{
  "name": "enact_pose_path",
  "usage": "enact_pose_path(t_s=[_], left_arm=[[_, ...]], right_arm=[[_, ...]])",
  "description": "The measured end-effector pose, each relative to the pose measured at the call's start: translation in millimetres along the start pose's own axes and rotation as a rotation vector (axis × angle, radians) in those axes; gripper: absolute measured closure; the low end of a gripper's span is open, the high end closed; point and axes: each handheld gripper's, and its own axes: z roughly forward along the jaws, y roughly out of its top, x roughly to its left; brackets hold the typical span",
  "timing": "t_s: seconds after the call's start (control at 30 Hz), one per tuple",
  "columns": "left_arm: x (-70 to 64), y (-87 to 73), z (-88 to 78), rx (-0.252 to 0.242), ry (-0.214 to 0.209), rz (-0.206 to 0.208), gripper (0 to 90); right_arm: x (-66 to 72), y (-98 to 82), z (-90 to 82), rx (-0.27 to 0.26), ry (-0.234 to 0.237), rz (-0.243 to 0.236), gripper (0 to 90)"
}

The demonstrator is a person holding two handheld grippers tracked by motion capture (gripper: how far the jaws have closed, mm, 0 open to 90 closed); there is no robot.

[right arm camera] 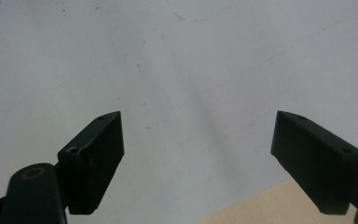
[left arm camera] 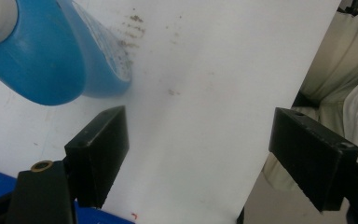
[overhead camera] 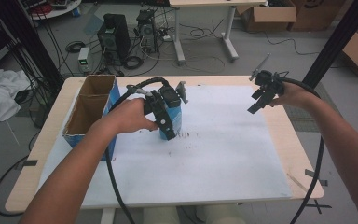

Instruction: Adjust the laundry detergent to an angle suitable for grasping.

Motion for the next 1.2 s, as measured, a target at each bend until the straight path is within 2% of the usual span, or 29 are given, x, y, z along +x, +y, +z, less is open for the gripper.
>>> enact_pose_path(t_s=[0.37, 0.47, 0.77, 1.03, 1.2], left_arm=[[-0.4, -1.7, -3.4, -0.007, 0.014, -0.019, 20.3], [-1.5, -2.3, -3.2, 0.007, 0.014, -0.023, 20.9], [-4.0, -2.6, -4.8, 0.009, 0.026, -0.043, 20.8], [-6.4, -0.8, -5.8, 0.010, 0.034, -0.045, 20.7], [-7.6, -0.3, -5.5, 0.008, 0.041, -0.047, 20.8]], right_arm=[[2.7, -0.2, 0.5, 0.000, -0.005, -0.001, 16.2], [3.1, 1.1, 0.4, -0.008, -0.003, -0.007, 16.2], [3.5, 4.0, 0.5, -0.009, -0.002, -0.020, 16.2], [4.7, 2.1, -2.8, -0.011, -0.028, -0.022, 16.2], [7.5, 1.7, -2.4, -0.011, -0.023, -0.028, 16.4]])
